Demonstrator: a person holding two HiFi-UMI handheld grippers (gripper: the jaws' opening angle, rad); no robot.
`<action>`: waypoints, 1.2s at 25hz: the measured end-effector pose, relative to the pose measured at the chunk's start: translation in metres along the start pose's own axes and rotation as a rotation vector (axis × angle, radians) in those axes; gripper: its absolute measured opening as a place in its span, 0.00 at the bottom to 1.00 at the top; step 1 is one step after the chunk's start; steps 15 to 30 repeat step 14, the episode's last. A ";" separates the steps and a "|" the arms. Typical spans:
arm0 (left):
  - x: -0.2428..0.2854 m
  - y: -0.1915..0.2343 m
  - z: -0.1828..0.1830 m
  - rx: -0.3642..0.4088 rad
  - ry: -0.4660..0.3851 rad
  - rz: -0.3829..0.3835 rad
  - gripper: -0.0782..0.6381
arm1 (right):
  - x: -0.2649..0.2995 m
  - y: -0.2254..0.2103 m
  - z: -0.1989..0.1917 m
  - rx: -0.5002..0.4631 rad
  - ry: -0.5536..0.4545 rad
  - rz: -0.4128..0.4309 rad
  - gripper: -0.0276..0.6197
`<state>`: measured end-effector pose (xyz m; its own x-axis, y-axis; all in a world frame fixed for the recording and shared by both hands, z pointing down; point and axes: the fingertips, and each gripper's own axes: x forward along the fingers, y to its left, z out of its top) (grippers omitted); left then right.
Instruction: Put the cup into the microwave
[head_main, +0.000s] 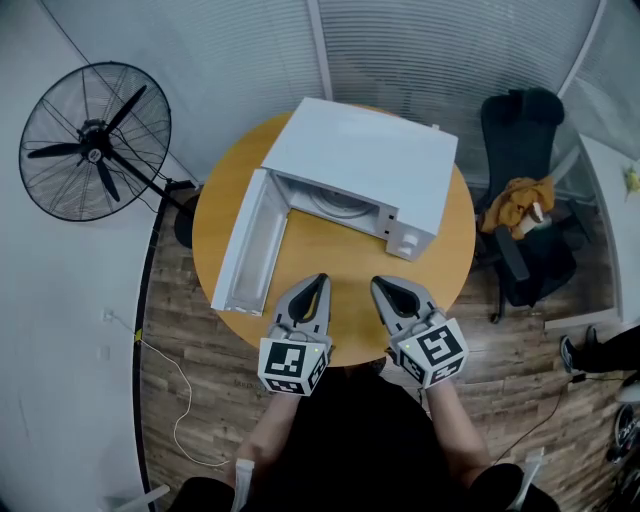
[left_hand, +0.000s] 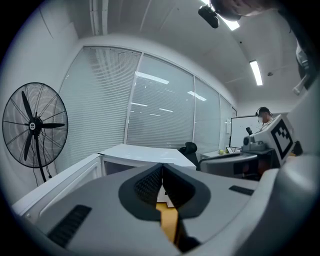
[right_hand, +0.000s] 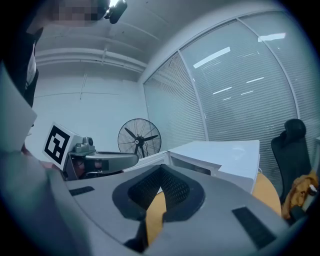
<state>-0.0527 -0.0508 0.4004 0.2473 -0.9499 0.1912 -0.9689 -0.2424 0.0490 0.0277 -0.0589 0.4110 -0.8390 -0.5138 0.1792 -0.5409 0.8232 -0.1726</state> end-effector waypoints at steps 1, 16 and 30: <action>0.000 0.000 0.000 0.000 0.000 0.001 0.11 | 0.000 0.001 0.000 0.002 0.000 0.004 0.06; 0.004 0.000 -0.005 -0.002 0.010 -0.001 0.11 | -0.001 -0.002 -0.002 0.005 0.004 0.008 0.05; 0.004 0.000 -0.005 -0.002 0.010 -0.001 0.11 | -0.001 -0.002 -0.002 0.005 0.004 0.008 0.05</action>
